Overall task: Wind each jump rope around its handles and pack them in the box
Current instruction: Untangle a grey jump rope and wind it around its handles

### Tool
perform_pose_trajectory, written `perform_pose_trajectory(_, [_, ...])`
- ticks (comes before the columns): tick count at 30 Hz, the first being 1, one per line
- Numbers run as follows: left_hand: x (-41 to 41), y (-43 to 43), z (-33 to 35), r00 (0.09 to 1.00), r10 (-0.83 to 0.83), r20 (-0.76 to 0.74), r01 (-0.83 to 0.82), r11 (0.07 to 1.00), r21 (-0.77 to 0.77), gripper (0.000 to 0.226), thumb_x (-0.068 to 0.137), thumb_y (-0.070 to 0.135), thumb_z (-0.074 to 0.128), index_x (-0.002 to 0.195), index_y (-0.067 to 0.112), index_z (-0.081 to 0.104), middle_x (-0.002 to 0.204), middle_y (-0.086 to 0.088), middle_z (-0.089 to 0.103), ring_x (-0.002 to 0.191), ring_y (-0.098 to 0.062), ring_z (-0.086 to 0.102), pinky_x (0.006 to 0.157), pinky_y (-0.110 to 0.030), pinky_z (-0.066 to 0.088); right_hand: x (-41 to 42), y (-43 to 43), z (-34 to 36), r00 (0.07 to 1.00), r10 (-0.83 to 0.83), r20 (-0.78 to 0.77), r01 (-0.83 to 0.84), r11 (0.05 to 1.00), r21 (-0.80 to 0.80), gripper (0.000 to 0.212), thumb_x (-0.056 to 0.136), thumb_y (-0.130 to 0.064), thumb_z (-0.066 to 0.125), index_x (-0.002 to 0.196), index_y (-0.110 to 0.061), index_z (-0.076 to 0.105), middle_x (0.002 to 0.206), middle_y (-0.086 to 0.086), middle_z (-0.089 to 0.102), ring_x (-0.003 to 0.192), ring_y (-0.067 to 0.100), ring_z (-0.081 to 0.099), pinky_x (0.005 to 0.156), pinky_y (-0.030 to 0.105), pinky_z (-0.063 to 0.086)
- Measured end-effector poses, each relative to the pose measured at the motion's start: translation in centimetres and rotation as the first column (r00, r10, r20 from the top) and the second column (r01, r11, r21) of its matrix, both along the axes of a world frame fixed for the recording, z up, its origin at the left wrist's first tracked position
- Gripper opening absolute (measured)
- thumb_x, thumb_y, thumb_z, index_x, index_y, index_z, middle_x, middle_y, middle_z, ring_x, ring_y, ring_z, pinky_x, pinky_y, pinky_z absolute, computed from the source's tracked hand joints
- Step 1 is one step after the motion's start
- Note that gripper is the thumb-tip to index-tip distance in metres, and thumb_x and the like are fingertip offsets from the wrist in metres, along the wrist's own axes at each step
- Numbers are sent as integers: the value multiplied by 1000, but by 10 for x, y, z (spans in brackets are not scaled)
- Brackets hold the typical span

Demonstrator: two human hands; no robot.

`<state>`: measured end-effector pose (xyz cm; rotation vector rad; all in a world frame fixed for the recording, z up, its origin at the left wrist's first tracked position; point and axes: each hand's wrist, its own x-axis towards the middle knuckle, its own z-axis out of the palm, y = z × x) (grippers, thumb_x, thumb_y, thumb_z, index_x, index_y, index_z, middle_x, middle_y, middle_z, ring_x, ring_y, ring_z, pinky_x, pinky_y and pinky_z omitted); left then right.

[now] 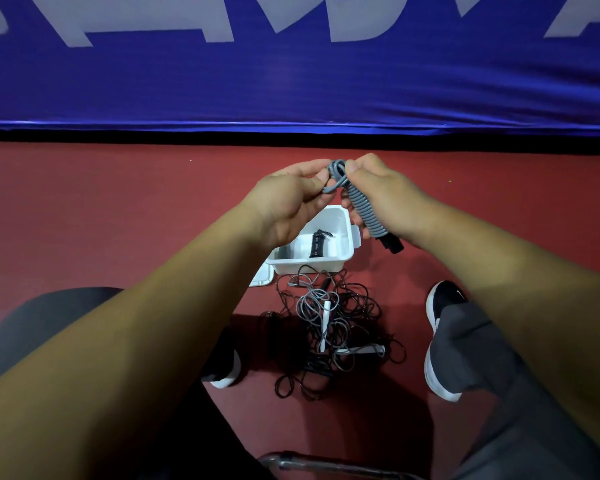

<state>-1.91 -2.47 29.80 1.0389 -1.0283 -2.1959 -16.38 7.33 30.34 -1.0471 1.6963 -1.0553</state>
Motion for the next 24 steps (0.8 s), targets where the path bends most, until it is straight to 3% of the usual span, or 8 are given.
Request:
perform_pose_trajectory(6, [-4, 8, 4, 992, 46, -118, -24, 983, 184, 24, 108, -2, 46, 109, 2, 70, 90, -10, 74, 71, -11, 73, 64, -16, 59, 7, 0, 5, 994, 19, -108, -23, 999, -30, 29, 114, -49, 37, 118, -24, 51, 102, 13, 66, 74, 20, 62, 59, 39, 57])
perform_pose_trajectory(13, [-1, 6, 4, 995, 47, 87, -36, 992, -118, 16, 103, 5, 62, 109, 3, 76, 94, -11, 78, 82, -16, 75, 78, -24, 63, 5, -1, 7, 977, -4, -215, 2, 1000, -10, 30, 113, -49, 36, 119, -22, 47, 110, 10, 66, 77, 22, 63, 66, 47, 61])
perform_pose_trajectory(17, [-3, 5, 4, 996, 43, 76, -27, 980, -198, 23, 101, 14, 68, 112, -5, 74, 105, -21, 77, 95, -24, 75, 87, -30, 63, 2, -1, 7, 971, -13, -241, 17, 1000, 12, 29, 112, -51, 36, 117, -24, 45, 106, 5, 65, 76, 20, 63, 66, 48, 61])
perform_pose_trajectory(20, [-3, 4, 1, 997, 21, 79, 1, 961, -275, 22, 100, 13, 70, 112, -5, 75, 109, -22, 77, 104, -28, 76, 89, -29, 62, 3, -1, 5, 964, -24, -264, 32, 999, 25, 33, 113, -51, 36, 122, -21, 45, 99, 1, 64, 75, 18, 62, 62, 39, 56])
perform_pose_trajectory(24, [-6, 5, -1, 994, 71, 88, -37, 941, -337, 15, 101, 5, 65, 109, -2, 76, 101, -19, 78, 92, -25, 76, 87, -30, 61, 4, -3, 4, 961, -52, -270, 54, 999, 1, 32, 114, -46, 36, 124, -17, 46, 93, -6, 61, 74, 13, 56, 56, 22, 49])
